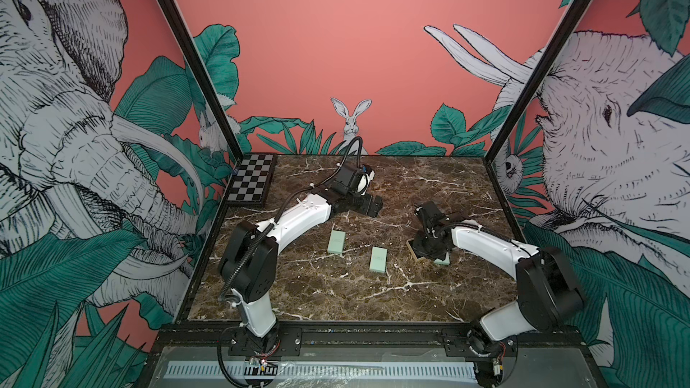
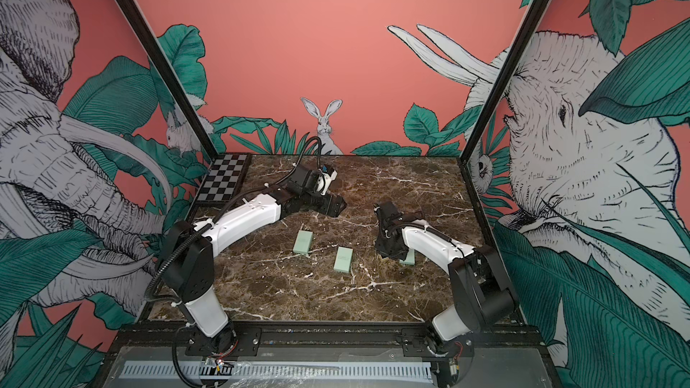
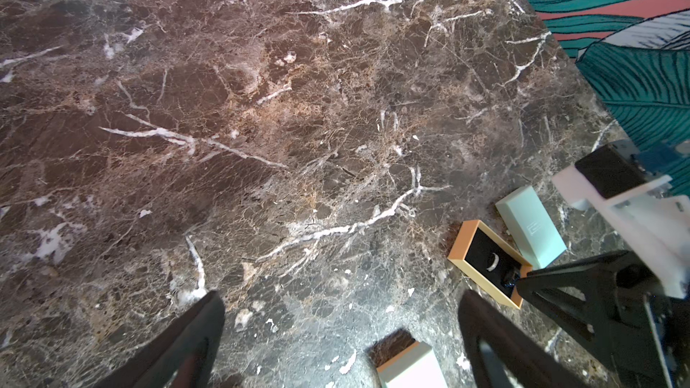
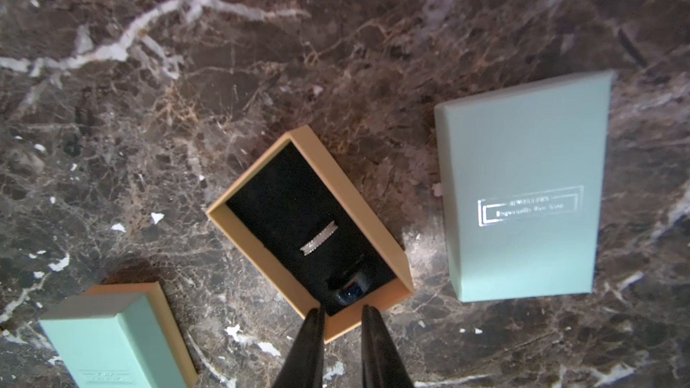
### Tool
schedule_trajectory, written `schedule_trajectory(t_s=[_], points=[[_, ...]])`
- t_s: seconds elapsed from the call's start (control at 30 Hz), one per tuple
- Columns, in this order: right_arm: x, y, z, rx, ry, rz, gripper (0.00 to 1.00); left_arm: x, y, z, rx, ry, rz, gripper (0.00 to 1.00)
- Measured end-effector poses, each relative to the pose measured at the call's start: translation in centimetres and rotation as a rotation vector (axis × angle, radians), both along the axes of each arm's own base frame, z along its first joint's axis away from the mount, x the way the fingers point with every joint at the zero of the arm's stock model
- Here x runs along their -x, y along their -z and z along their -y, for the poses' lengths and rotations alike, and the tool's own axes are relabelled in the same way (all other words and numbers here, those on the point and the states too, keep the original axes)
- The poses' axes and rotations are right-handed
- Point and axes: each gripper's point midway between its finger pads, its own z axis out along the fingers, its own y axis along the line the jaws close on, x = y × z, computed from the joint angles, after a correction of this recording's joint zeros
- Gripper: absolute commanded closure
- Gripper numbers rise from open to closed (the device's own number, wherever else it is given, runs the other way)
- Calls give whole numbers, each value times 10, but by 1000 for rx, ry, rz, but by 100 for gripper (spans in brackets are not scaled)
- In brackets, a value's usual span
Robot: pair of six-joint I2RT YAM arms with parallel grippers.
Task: Take the rings out of the lift-off lid box
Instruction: Move the jewelry box to the center of the board.
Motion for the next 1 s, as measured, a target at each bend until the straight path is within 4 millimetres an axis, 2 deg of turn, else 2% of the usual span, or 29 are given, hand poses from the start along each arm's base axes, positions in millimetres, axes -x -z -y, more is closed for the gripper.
schedule_trajectory(t_s=[0.63, 1.0], points=[[-12, 10, 4, -2, 23, 5, 81, 1, 3, -3, -15, -7, -6, 1], [-15, 11, 5, -12, 17, 0, 78, 0, 3, -4, -22, -6, 1, 1]])
